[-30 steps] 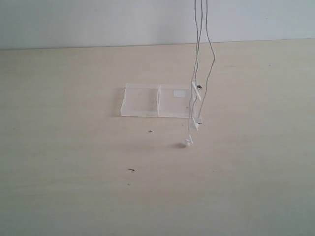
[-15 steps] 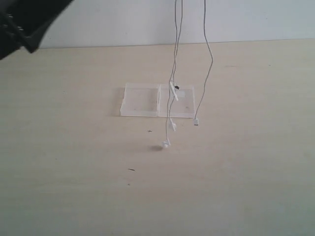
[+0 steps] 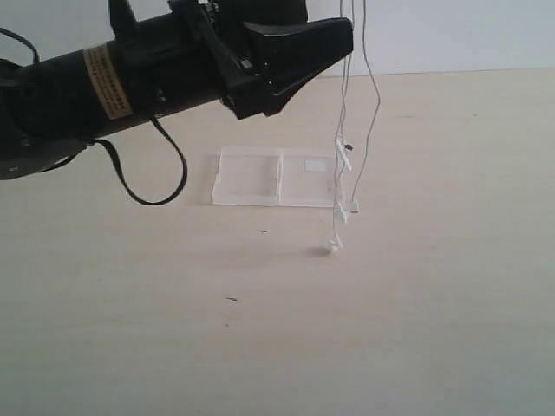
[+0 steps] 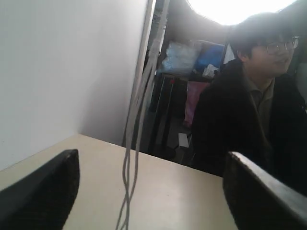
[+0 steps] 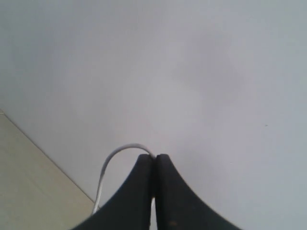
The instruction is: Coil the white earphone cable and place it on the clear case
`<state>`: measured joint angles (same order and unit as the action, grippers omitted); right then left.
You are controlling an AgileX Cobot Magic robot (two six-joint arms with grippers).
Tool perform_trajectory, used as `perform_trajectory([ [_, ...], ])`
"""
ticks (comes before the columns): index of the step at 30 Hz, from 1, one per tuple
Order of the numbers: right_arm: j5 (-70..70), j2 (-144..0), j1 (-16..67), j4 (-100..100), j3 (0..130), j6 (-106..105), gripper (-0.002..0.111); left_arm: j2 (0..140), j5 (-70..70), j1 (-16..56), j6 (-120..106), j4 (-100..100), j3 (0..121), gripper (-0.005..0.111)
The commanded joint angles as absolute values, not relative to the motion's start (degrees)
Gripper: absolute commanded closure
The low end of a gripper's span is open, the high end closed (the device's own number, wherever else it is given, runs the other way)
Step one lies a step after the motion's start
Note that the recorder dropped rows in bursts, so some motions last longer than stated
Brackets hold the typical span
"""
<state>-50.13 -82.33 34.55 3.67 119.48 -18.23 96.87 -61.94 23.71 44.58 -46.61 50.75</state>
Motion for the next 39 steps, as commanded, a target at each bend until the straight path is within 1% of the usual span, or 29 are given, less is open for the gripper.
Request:
perform_trajectory([
  [1,-49.9,-82.0,34.7,3.4,119.9,-17.8,0.108,100.4,-61.1,25.3,42.1,-46.3,54.0,0.029],
  [5,-49.8,-82.0,34.7,3.4,119.9,-17.8,0.108,104.2,-60.4,27.7,40.6,-46.3,58.0,0.029],
  [10,-49.8,-82.0,34.7,3.3,119.9,-17.8,0.108,107.6,-54.3,30.5,40.5,-46.2,62.0,0.029],
  [37,-50.2,-82.0,34.7,3.3,119.9,-17.7,0.108,107.9,-48.5,30.6,40.7,-47.8,62.3,0.029],
  [39,-50.3,-82.0,34.7,3.3,119.9,-17.7,0.108,107.9,-48.5,30.6,40.7,-47.8,62.3,0.032],
])
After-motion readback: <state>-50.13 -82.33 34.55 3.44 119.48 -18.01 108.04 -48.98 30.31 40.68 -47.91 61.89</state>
